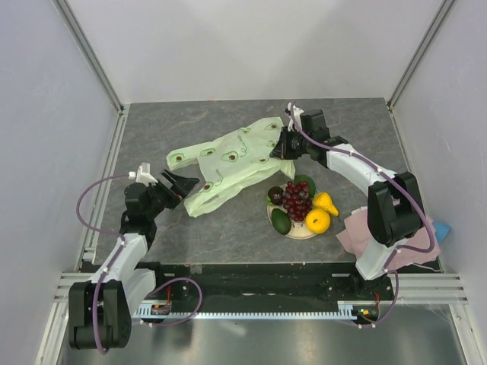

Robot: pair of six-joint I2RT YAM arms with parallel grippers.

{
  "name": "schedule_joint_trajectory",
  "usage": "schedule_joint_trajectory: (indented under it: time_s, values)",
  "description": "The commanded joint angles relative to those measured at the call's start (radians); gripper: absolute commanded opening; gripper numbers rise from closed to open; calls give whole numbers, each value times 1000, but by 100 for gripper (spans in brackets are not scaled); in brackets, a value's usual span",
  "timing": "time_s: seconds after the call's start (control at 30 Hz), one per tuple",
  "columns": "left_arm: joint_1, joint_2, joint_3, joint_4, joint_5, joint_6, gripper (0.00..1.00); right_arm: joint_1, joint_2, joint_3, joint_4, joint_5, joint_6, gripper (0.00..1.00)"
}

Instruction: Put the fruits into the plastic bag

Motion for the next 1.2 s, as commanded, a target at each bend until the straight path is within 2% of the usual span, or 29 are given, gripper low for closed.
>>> schedule_joint_trajectory:
  time_s: [0.0, 0.17, 0.33, 0.5, 0.73, 0.77, 0.87, 0.9, 0.97, 1.0, 1.07, 1.1, 1.17]
  values:
    - [5, 39, -14, 215, 100, -79, 96, -2, -68, -34, 73, -66, 31, 0]
    - [3, 82, -46, 276, 109, -99, 96, -2, -76, -50, 91, -83, 49, 0]
    - [0, 195, -50, 333, 143, -111, 96, -4, -79, -52, 99, -100, 60, 0]
    - [-8, 286, -49, 466, 189, -144, 87, -2, -79, -60, 101, -112, 60, 0]
    - [-31, 424, -11, 592, 229, -185, 83, -2, -80, -73, 99, -117, 52, 0]
    - [-60, 448, -11, 614, 232, -193, 82, -2, -80, -75, 99, -117, 52, 0]
    - [-71, 476, 0, 670, 235, -209, 69, -2, -82, -78, 99, -118, 49, 0]
    - [-75, 488, 0, 687, 238, -216, 54, -2, -83, -80, 99, -118, 48, 0]
    - [-78, 495, 15, 745, 252, -222, 40, -2, -80, -80, 92, -114, 42, 0]
    - [-78, 492, 23, 761, 256, -225, 28, -2, -77, -75, 87, -110, 32, 0]
    - [-78, 472, 52, 761, 263, -213, 17, 2, -71, -61, 52, -101, 12, 0]
    - [-78, 458, 63, 752, 266, -190, 5, 7, -67, -38, 35, -98, -1, 0]
    - [-78, 395, 100, 711, 267, -153, 2, 30, -65, -14, -17, -40, -53, 3]
